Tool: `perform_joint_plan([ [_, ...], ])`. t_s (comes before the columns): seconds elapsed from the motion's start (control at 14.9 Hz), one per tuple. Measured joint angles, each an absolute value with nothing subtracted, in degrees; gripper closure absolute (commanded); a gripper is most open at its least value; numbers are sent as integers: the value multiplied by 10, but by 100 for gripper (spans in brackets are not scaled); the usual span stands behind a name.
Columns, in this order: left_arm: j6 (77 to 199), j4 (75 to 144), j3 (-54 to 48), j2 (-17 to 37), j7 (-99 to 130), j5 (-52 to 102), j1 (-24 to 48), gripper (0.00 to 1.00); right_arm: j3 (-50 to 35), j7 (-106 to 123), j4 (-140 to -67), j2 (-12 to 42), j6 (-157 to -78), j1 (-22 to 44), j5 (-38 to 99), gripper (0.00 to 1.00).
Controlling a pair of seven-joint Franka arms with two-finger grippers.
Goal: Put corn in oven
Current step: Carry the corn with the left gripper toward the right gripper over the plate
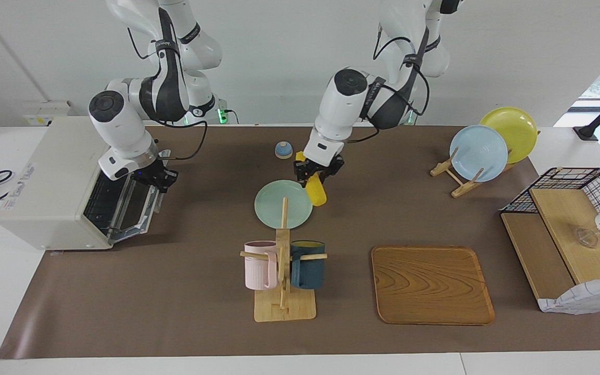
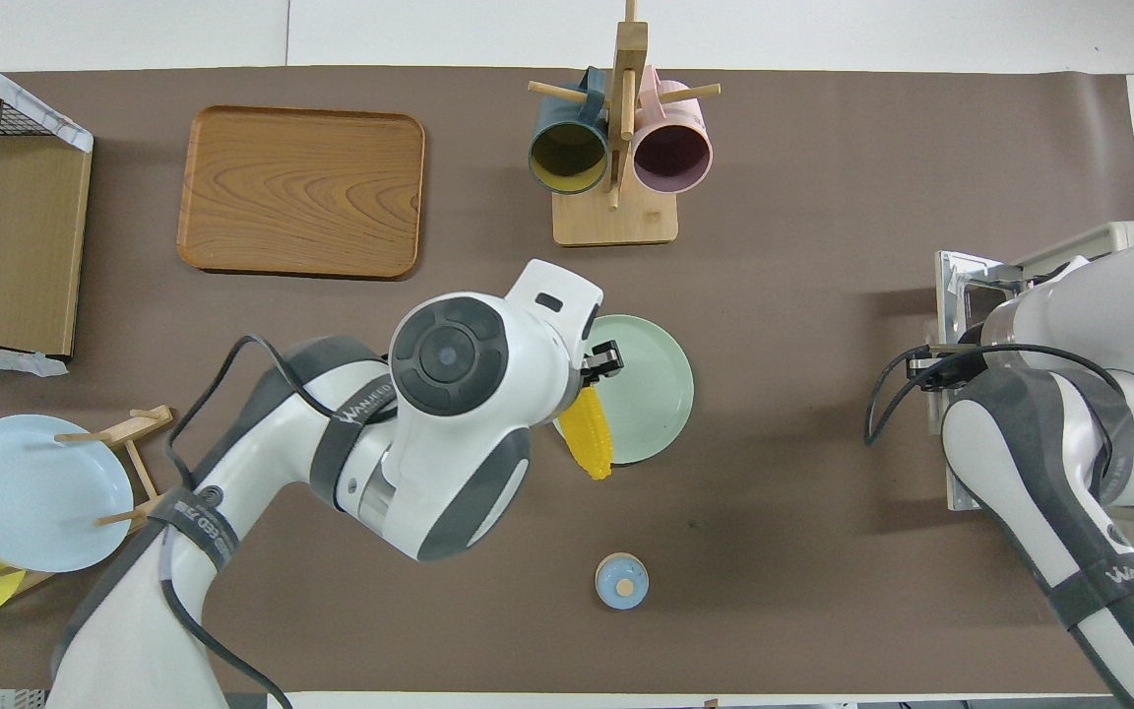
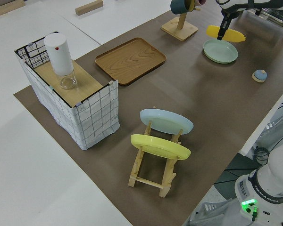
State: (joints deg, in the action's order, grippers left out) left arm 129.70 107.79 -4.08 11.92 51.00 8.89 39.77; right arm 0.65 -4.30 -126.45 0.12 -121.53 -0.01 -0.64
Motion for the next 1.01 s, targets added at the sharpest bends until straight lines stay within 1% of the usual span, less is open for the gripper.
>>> perform_joint_plan([
  [0.2, 1360, 1101, -40, 132, 517, 89, 432, 100, 2, -43, -1287, 9, -1257, 2, -3, 100],
  [0.47, 1416, 1103, -38, 178, 508, 89, 445, 100, 4, -46, -1308, 34, -1308, 13, -6, 100],
  [0.67, 1439, 1098, -34, 200, 484, 89, 445, 100, 3, -55, -1308, 54, -1321, 14, -6, 100],
  [1.01, 1455, 1090, -31, 217, 459, 89, 445, 100, 4, -55, -1308, 58, -1323, 15, -6, 100],
])
